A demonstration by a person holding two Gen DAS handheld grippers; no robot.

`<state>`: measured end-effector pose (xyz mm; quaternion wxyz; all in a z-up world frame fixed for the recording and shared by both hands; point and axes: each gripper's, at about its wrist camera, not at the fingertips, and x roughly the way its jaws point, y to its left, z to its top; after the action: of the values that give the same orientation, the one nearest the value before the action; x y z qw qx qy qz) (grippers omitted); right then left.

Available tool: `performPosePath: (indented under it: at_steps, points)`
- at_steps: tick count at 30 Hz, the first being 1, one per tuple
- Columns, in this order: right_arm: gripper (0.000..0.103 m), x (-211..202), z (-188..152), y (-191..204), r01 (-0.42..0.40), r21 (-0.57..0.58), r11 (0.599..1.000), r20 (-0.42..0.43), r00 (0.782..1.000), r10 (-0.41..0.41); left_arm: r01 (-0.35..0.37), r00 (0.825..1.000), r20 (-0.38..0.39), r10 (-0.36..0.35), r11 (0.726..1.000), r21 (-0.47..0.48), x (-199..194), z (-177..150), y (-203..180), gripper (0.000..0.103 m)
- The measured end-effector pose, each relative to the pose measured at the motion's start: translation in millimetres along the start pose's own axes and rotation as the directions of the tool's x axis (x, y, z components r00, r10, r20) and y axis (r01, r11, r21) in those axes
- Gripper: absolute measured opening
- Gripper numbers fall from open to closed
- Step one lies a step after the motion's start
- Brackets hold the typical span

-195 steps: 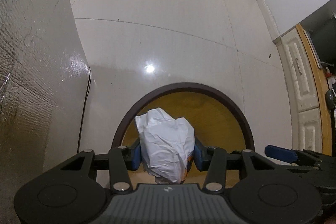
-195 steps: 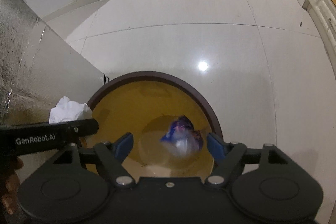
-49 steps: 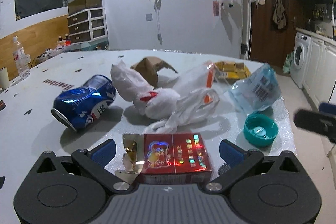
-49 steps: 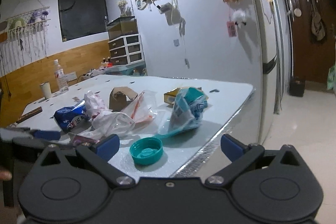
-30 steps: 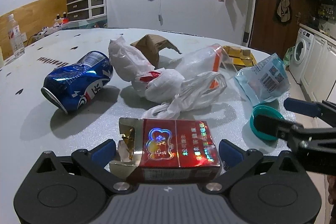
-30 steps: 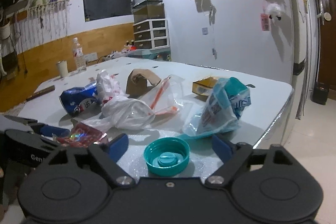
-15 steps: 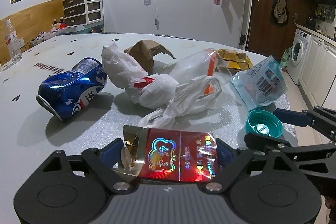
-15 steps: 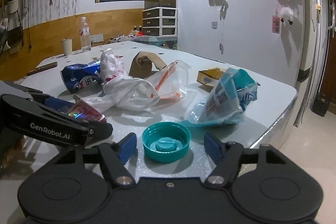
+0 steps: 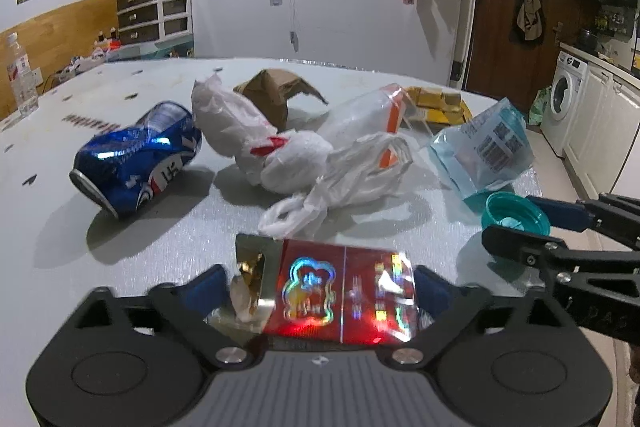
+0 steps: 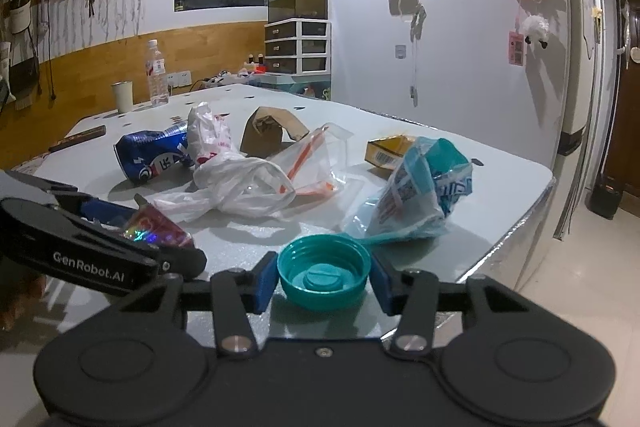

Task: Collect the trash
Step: 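Lift the red box and teal cap away from the counter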

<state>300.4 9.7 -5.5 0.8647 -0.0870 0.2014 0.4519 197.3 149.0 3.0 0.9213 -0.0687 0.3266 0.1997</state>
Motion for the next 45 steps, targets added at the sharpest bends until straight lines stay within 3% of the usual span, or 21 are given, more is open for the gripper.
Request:
performPosePath:
  at_steps: [5, 7, 14, 22, 34, 45]
  points:
    - [0.050, -6, -2, 2, 0.005, -0.006, 1.000, -0.006, 1.000, -0.005, 0.011, 1.000, 0.000, -0.011, 1.000, 0.013, -6, -5, -1, 0.100]
    - [0.050, -8, -2, 2, 0.008, -0.009, 1.000, -0.008, 1.000, -0.008, 0.004, 1.000, 0.014, -0.004, 1.000, 0.007, -8, -6, -1, 0.091]
    - [0.050, -16, -3, 1, 0.016, -0.009, 1.000, -0.001, 1.000, -0.016, -0.032, 0.997, 0.064, 0.032, 0.999, -0.005, -18, -6, -1, 0.090]
    - [0.050, -39, -4, -7, 0.047, 0.005, 0.999, 0.012, 0.999, -0.048, -0.027, 0.991, 0.134, 0.027, 1.000, 0.003, -38, -4, -16, 0.090]
    - [0.050, -98, -15, -34, 0.159, 0.062, 0.985, 0.032, 0.986, -0.161, 0.033, 0.979, 0.197, -0.048, 0.997, 0.076, -64, -10, -62, 0.090]
    - [0.050, -151, -34, -61, 0.252, 0.115, 0.961, 0.040, 0.965, -0.258, 0.117, 0.967, 0.208, -0.147, 0.982, 0.149, -78, -20, -114, 0.090]
